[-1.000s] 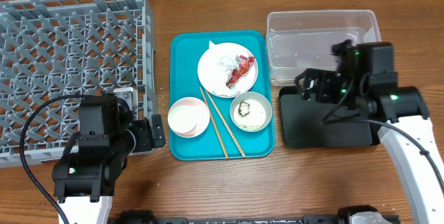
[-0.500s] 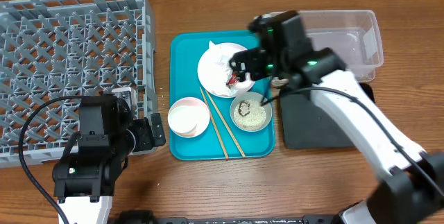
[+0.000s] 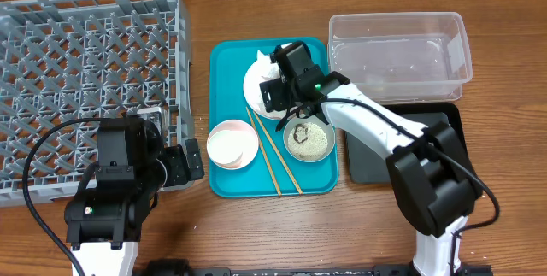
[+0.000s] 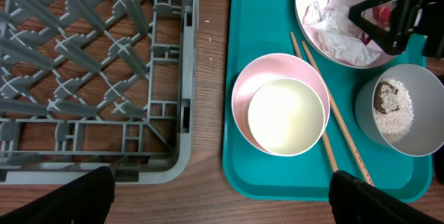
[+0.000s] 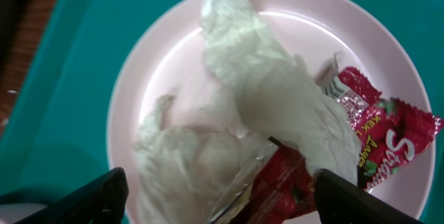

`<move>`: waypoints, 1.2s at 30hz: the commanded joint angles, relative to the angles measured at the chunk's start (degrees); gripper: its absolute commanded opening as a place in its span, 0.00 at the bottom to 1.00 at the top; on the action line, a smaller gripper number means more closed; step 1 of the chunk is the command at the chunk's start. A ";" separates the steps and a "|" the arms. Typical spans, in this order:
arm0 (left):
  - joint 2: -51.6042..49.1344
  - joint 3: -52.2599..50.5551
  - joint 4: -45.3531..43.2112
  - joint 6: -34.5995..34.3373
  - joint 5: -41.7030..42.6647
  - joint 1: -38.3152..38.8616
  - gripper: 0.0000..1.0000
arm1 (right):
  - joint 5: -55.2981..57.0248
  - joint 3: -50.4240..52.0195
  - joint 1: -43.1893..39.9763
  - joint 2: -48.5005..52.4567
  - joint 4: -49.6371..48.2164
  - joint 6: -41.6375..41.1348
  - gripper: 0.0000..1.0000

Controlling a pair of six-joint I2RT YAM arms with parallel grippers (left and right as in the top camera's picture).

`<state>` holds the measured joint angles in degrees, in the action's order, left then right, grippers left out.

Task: Sort waste into correct bins and load items into the dishwasher
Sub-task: 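Reach the right gripper to the white plate and grasp the red wrapper, then carry the red wrapper with the right gripper into the clear bin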

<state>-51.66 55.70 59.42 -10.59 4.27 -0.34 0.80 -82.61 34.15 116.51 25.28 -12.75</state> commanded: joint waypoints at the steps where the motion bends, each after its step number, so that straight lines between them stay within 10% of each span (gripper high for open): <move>1: 0.02 1.46 -0.11 -0.63 0.04 0.37 1.00 | 4.13 -1.46 -0.13 1.57 -0.37 -6.16 0.79; 5: 0.02 1.46 -0.07 -0.63 0.04 0.37 1.00 | 7.58 -1.46 -0.13 1.70 -1.42 -8.33 0.69; 15: 0.02 1.49 -0.09 -0.61 0.04 0.37 1.00 | 8.66 -1.49 -0.26 1.70 -2.75 -8.81 0.04; 19: 0.02 1.49 -0.07 -0.63 0.04 0.37 1.00 | 8.83 -2.05 -0.66 1.31 -2.71 -9.62 0.04; 20: 0.02 1.46 -0.07 -0.63 0.04 0.37 1.00 | 8.79 -2.56 -0.98 0.90 -2.67 -9.62 0.11; 22: 0.02 1.46 -0.07 -0.61 0.04 0.37 1.00 | 8.63 -3.45 -1.22 -0.04 -2.67 -9.46 0.59; 36: 0.00 1.46 -0.13 -0.61 0.04 0.37 1.00 | 12.37 -2.95 -1.49 2.95 -0.61 -21.33 0.85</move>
<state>-51.66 55.79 59.40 -10.59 4.27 -0.34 10.68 -85.23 33.04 117.93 25.02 -26.44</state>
